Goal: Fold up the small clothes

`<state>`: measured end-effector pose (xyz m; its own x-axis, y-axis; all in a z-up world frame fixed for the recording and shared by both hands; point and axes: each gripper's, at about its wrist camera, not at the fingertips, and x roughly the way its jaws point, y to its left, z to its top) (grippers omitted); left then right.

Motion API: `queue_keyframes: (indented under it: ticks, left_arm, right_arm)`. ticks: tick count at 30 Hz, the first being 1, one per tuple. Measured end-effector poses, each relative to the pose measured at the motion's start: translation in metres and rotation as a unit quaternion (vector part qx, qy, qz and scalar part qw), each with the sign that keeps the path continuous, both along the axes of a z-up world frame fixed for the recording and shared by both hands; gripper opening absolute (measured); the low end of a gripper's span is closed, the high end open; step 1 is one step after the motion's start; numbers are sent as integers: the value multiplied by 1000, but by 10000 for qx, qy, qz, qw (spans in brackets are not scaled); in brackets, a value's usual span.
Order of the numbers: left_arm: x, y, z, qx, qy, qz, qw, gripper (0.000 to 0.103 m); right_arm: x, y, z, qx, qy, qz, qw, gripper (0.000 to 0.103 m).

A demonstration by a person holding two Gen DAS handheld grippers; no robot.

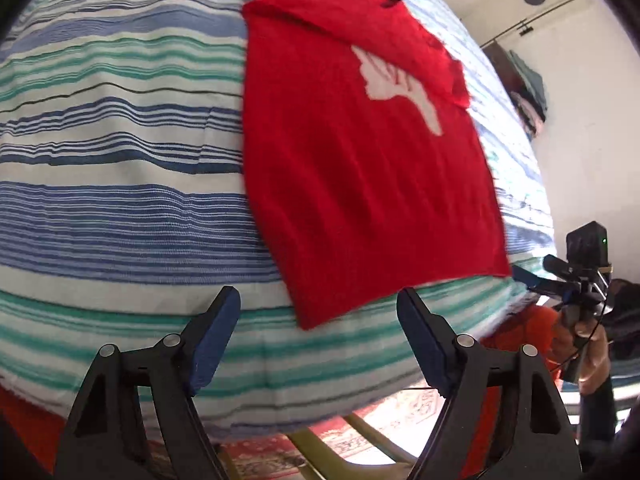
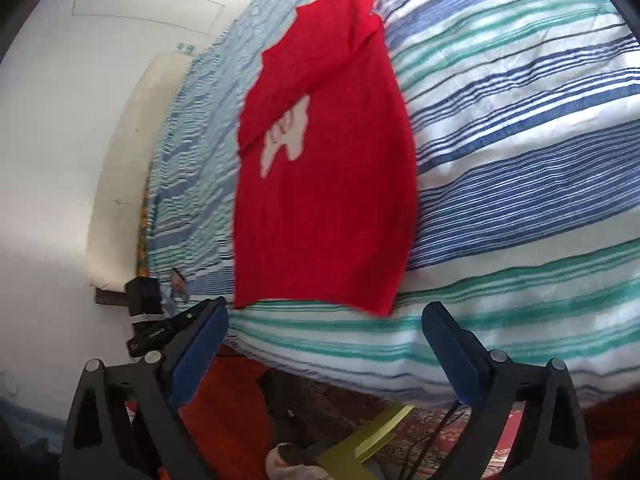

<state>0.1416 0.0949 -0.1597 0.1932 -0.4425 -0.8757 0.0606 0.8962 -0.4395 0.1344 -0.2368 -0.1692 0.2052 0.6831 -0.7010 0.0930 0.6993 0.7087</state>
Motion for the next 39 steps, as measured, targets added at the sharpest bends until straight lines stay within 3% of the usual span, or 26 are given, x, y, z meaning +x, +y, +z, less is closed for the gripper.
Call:
queue_keyframes:
  ticks: [3, 7, 8, 9, 10, 11, 12, 14, 18, 23, 31, 39]
  left_arm:
    - [1, 6, -14, 283, 88, 132, 9995, 82]
    - [-1, 21, -15, -208, 53, 591, 9980, 83]
    - [0, 21, -17, -317, 43, 611, 9976, 84]
    - [2, 17, -18, -434, 26, 561, 9975, 81]
    - [4, 12, -18, -546, 8, 474, 9974, 74]
    - [7, 5, -21, -695, 50, 302, 9971, 38]
    - [10, 0, -24, -709, 191, 198, 9971, 6]
    - [12, 1, -19, -952, 299, 259, 9947, 4]
    - [29, 12, 24, -1527, -85, 421, 9873, 4]
    - [110, 26, 60, -1778, -630, 737, 9793, 4]
    - [263, 13, 47, -1509, -833, 895, 9810, 4]
    - [350, 9, 21, -1428, -732, 1016, 9818, 4]
  right_arm:
    - [8, 13, -25, -302, 184, 227, 9991, 90]
    - [15, 19, -26, -179, -92, 270, 9994, 86]
    - [16, 20, -30, -109, -102, 251, 9996, 80]
    - [19, 24, -37, -56, -88, 292, 9995, 68]
    - [20, 28, -40, -90, -75, 391, 9992, 55]
    - [22, 34, -44, -198, -59, 545, 9983, 16]
    - [22, 38, -45, -307, -27, 635, 9975, 6]
    - [21, 38, -36, -279, -100, 646, 9975, 5]
    - [27, 23, 1, 228, -489, 218, 9983, 5]
    - [88, 11, 33, 454, -996, -321, 9935, 5]
    - [245, 11, 21, 14, -1413, -818, 9866, 5]
    - [348, 12, 0, -174, -1478, -976, 9840, 5]
